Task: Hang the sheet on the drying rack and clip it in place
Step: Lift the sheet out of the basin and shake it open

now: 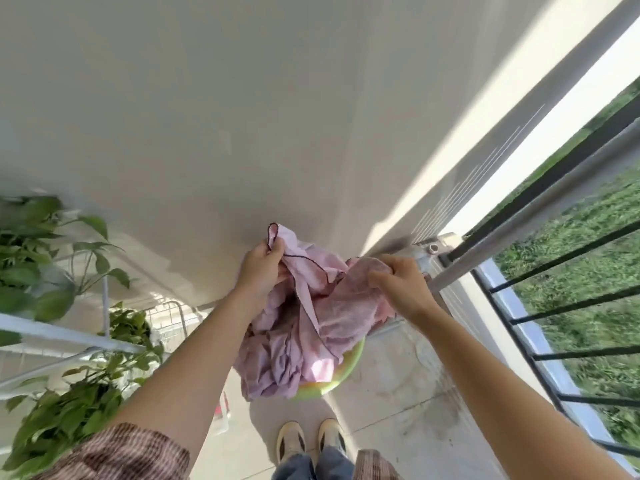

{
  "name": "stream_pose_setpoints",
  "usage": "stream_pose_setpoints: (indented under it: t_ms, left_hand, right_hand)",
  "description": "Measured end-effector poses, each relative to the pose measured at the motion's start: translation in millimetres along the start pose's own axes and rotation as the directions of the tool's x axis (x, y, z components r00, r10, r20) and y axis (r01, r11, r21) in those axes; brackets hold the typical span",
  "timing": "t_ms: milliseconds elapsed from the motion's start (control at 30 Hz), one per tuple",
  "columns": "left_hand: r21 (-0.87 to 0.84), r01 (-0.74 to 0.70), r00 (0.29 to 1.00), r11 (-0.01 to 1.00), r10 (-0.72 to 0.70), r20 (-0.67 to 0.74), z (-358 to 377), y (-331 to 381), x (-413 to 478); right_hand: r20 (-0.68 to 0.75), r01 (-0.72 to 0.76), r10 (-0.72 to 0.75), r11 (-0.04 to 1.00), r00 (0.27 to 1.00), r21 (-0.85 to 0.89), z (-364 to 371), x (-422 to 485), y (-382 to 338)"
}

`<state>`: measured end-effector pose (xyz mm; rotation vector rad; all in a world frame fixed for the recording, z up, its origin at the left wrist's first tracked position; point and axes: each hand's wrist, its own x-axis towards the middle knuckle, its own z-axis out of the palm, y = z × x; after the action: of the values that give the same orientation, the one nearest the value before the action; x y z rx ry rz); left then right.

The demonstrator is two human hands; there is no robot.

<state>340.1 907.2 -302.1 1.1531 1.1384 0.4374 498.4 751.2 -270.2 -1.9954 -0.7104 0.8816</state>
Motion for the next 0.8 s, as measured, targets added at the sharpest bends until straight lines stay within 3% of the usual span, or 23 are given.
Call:
stream_pose_setpoints:
  t_ms: [100, 167, 267, 300, 333, 400, 433, 500, 600, 700, 800]
  left_hand:
    - [0.036, -0.073, 0.994, 0.997, 0.076, -0.081, -22, 28, -6]
    - [-0.025, -0.062, 0.983, 0.998, 0.057, -0.172, -36, 45, -10]
    - [-0.112, -0.068, 0.958, 0.991, 0.033, -0.286, -52, 63, -19]
    - [-0.112, -0.075, 0.95, 0.991, 0.037, -0.309, -54, 68, -22]
    - [-0.106, -0.082, 0.946, 0.991, 0.043, -0.322, -56, 73, -27]
    - [-0.092, -0.11, 0.94, 0.99, 0.074, -0.333, -54, 86, -36]
    - [-0.082, -0.141, 0.936, 0.987, 0.106, -0.334, -51, 95, -41]
    - [-0.071, -0.199, 0.94, 0.977, 0.17, -0.297, -44, 114, -51]
    - [-0.163, -0.252, 0.955, 0.954, 0.218, -0.2, -34, 147, -67]
    - [-0.23, -0.31, 0.95, 0.923, 0.288, -0.124, -26, 179, -85]
    - [-0.235, -0.391, 0.918, 0.89, 0.395, -0.032, -24, 204, -99]
  right_hand:
    - [-0.08, 0.041, -0.037, 0.998, 0.996, 0.043, -14, -9, -33]
    - [-0.143, 0.109, -0.084, 0.978, 0.986, 0.177, -26, -15, -64]
    - [-0.136, 0.215, -0.169, 0.829, 0.976, 0.516, -44, -21, -111]
    - [-0.121, 0.23, -0.196, 0.804, 0.973, 0.548, -47, -20, -120]
    - [-0.116, 0.238, -0.208, 0.846, 0.971, 0.478, -47, -16, -124]
    - [-0.097, 0.223, -0.213, 0.969, 0.972, 0.104, -44, -8, -124]
    - [-0.071, 0.193, -0.198, 0.979, 0.978, -0.073, -40, -4, -120]
    - [0.02, 0.106, -0.104, 0.961, 0.994, -0.256, -30, 3, -104]
    - [0.232, 0.083, -0.025, 0.966, 0.972, -0.244, -18, 3, -88]
    - [0.465, 0.164, -0.051, 0.964, 0.884, -0.207, -4, -5, -95]
    - [0.403, 0.267, -0.081, 0.861, 0.912, -0.433, 17, -7, -97]
